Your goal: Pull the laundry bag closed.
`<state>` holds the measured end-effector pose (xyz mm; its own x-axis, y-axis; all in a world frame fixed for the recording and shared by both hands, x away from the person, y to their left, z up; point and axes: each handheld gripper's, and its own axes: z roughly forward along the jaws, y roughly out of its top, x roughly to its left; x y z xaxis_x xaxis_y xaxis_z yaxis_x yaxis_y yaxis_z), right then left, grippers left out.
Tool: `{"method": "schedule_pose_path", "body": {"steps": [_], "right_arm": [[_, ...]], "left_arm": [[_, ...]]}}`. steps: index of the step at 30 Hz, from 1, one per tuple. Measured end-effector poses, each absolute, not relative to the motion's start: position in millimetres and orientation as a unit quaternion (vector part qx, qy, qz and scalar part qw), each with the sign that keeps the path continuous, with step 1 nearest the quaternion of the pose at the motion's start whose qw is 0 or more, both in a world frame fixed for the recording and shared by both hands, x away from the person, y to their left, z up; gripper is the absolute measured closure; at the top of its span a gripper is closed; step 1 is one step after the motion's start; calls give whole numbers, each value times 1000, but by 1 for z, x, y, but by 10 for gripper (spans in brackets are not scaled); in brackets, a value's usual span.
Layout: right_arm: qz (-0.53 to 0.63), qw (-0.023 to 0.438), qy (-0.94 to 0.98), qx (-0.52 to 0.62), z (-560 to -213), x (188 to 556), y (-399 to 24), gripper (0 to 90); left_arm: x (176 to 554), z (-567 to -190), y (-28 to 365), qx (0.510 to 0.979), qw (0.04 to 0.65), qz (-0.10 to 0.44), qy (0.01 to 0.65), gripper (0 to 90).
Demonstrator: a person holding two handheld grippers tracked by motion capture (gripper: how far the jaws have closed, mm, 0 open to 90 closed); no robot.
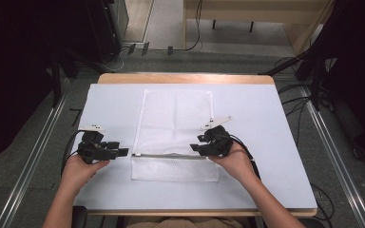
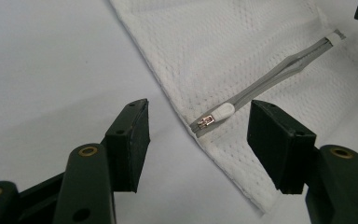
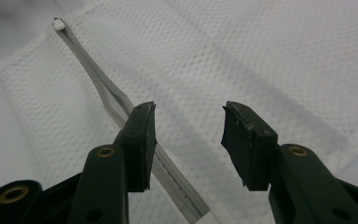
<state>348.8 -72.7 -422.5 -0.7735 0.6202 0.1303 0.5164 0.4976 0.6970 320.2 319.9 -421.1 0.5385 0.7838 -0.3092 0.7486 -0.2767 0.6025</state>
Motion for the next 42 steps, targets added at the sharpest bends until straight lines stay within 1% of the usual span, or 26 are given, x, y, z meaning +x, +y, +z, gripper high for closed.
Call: {"method": "schedule_pose_path", "body": {"steps": [5,7,11,25,30,35,42], "right_arm": [[387,64,862,320,-419,349,-61,581],[388,63,862,319,-418,349,-56,582],[392,58,862,317,-419,350,-50,581],[392,53,870,294,-422,350,-19,518],[392,46,873,288,-427,352,-8,520],[393,33,875,282,-429,352,7,542],[394,27,878,271,-432,351,23,557]], "left_arm": [[324,-422,323,792,364,20,489,444],[324,-422,322,792,366,21,489,473],[328,-423,319,797,361,18,484,481],[341,-426,318,796,359,23,487,418],[341,-425,319,792,364,24,490,413],[341,-425,319,793,359,25,491,412],[342,-426,319,794,359,22,490,407]]}}
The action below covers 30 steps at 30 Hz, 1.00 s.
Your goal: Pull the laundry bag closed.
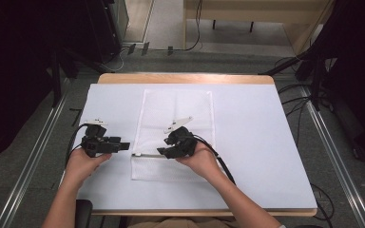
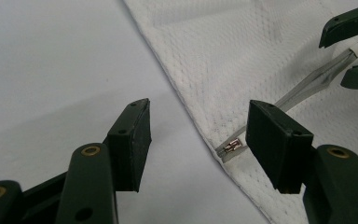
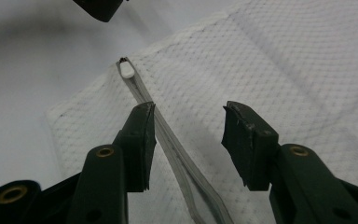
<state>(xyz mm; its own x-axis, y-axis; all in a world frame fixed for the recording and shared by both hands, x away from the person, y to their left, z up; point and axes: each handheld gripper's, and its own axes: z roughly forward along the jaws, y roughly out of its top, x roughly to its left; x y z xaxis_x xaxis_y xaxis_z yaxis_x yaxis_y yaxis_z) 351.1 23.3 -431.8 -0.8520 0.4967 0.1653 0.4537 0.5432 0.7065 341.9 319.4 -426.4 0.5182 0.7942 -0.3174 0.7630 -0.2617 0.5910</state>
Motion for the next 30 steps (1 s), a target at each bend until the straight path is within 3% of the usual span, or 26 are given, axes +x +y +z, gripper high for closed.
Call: {"method": "schedule_pose_path", "body": {"steps": [30], "right_arm": [[386,-34,885,260,-456,352,84,770]], "left_arm": [[342,-427,327,792,359,20,494,401]]}}
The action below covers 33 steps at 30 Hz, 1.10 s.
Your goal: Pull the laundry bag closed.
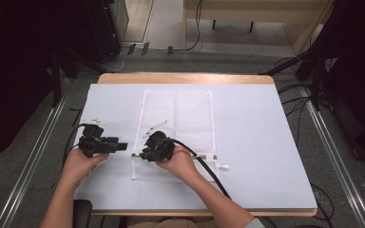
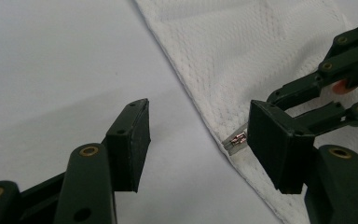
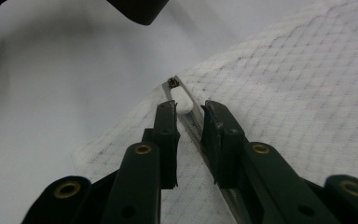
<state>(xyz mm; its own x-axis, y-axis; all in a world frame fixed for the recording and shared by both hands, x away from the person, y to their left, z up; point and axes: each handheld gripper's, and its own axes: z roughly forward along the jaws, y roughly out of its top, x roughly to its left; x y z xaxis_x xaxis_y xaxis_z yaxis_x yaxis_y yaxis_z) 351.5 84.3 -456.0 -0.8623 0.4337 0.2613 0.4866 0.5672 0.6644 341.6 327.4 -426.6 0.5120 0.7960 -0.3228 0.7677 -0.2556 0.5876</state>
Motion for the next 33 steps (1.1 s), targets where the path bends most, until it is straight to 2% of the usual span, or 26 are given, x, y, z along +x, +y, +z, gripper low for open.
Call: {"method": "schedule_pose_path", "body": {"steps": [10,20,33], "right_arm": [[-382,53,-884,-264,-463,353,95,804],[-374,52,-889,-257,-462,354,109,829],[-372,26,-895,-246,-463,353,117,877]], "left_arm": [[342,-427,329,792,357,17,495,400],[343,-428,334,789,357,21,500,395],[343,-429,334,789,356,18,500,395]]}}
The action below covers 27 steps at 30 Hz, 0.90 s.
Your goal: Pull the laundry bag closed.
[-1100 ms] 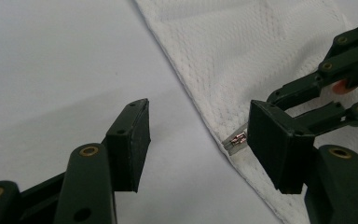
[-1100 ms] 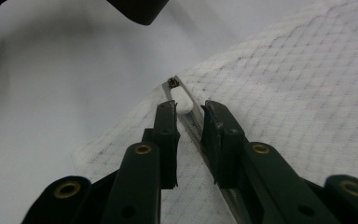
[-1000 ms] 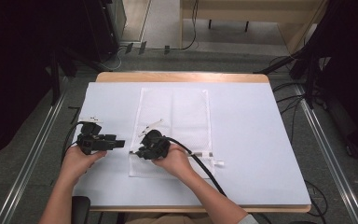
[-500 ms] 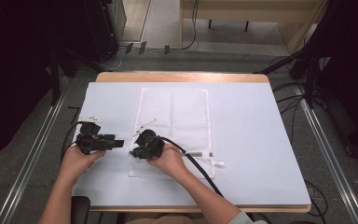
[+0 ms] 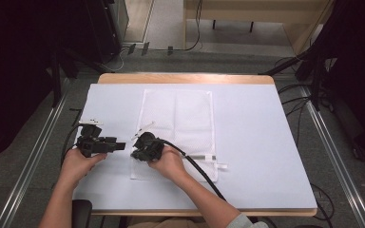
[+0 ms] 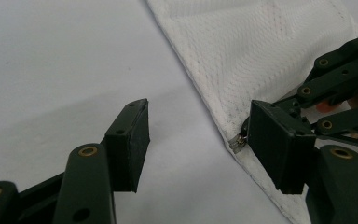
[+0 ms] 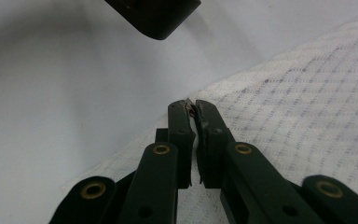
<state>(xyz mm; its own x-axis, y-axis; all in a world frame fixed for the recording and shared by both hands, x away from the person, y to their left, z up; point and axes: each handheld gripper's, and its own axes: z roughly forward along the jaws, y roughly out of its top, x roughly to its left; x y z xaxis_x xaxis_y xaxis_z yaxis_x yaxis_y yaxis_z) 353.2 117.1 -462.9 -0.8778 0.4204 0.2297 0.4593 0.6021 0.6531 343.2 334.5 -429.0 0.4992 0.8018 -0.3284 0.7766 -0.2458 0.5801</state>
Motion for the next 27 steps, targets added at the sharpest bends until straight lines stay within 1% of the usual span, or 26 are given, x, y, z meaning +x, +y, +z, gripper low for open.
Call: {"method": "schedule_pose_path", "body": {"steps": [6,8,11,16,24,27], "right_arm": [[-370,17,-898,-236,-462,355,115,882],[-373,24,-896,-241,-461,356,114,882],[-378,23,-894,-238,-459,356,113,882],[-384,22,-892,-238,-452,357,108,882],[-394,23,-886,-241,-444,361,102,881],[-398,15,-886,-237,-438,361,101,881]], "left_arm": [[343,-430,333,792,355,13,497,401],[343,-430,333,794,356,10,494,404],[343,-430,333,793,358,8,492,420],[341,-429,331,799,361,1,482,449],[341,-432,324,813,358,-15,458,461],[340,-431,323,814,358,-15,457,460]]}}
